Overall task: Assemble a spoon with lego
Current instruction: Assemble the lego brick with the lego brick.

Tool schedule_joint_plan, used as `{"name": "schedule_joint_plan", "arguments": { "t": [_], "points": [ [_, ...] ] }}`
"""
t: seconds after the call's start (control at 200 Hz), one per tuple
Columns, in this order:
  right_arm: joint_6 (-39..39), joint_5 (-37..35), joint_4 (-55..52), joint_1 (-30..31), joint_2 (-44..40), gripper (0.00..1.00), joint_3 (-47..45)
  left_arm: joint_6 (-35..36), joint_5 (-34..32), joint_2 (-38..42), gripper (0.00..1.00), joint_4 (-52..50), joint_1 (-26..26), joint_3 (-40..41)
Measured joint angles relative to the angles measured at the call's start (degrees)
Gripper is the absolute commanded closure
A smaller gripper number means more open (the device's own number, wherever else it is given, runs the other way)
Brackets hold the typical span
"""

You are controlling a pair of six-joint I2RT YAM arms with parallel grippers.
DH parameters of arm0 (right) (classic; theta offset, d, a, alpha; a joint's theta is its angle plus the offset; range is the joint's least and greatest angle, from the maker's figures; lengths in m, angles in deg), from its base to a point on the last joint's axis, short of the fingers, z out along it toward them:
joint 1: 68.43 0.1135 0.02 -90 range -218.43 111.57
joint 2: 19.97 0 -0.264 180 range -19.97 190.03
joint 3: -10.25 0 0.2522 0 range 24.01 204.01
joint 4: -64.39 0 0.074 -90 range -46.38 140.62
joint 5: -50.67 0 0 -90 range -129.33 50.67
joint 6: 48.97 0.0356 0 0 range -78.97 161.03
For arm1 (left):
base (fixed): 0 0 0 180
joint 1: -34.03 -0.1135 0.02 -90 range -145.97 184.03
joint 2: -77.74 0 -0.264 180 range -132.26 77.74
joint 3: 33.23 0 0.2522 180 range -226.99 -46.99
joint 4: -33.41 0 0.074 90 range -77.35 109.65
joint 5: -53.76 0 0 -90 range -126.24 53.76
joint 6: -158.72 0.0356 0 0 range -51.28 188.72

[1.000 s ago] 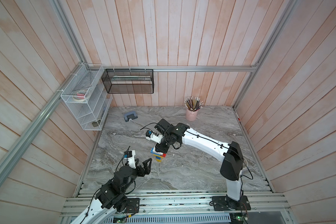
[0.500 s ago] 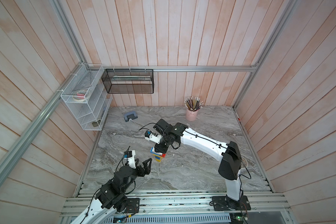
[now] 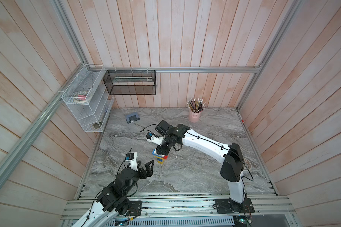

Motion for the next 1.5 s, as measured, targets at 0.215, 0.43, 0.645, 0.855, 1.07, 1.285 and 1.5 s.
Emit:
{"name": "schedule_joint_plan", "arguments": {
  "t": [0.215, 0.43, 0.645, 0.855, 1.07, 1.285, 1.5],
  "points": [
    [0.8, 0.0, -0.1, 0.0, 0.9, 0.93, 0.9, 0.0, 0.0, 0.1, 0.00, 0.0, 0.0, 0.0],
    [2.3, -0.5, -0.1, 0.1, 1.0, 0.94, 0.7, 0.0, 0.0, 0.3, 0.00, 0.0, 0.0, 0.0],
    [4.4, -2.4, -0.3, 0.8, 1.2, 0.95, 0.9, 0.0, 0.0, 0.5, 0.00, 0.0, 0.0, 0.0],
    [6.1, -3.9, -0.8, 1.4, 1.9, 0.95, 1.9, 0.0, 0.0, 0.7, 0.00, 0.0, 0.0, 0.0],
    [7.4, -4.3, -1.3, 1.5, 2.3, 0.86, 2.8, 0.0, 0.0, 1.4, 0.00, -0.2, 0.0, 0.1],
    [8.5, -4.9, -3.0, 1.7, 3.4, 0.78, 5.3, 0.0, 0.0, 1.4, 0.00, -0.4, 0.0, 0.1],
    [9.5, -5.4, -5.2, 1.7, 4.9, 0.73, 8.2, 0.0, 0.0, 1.4, 0.00, -0.4, 0.0, 0.1]
  ]
}}
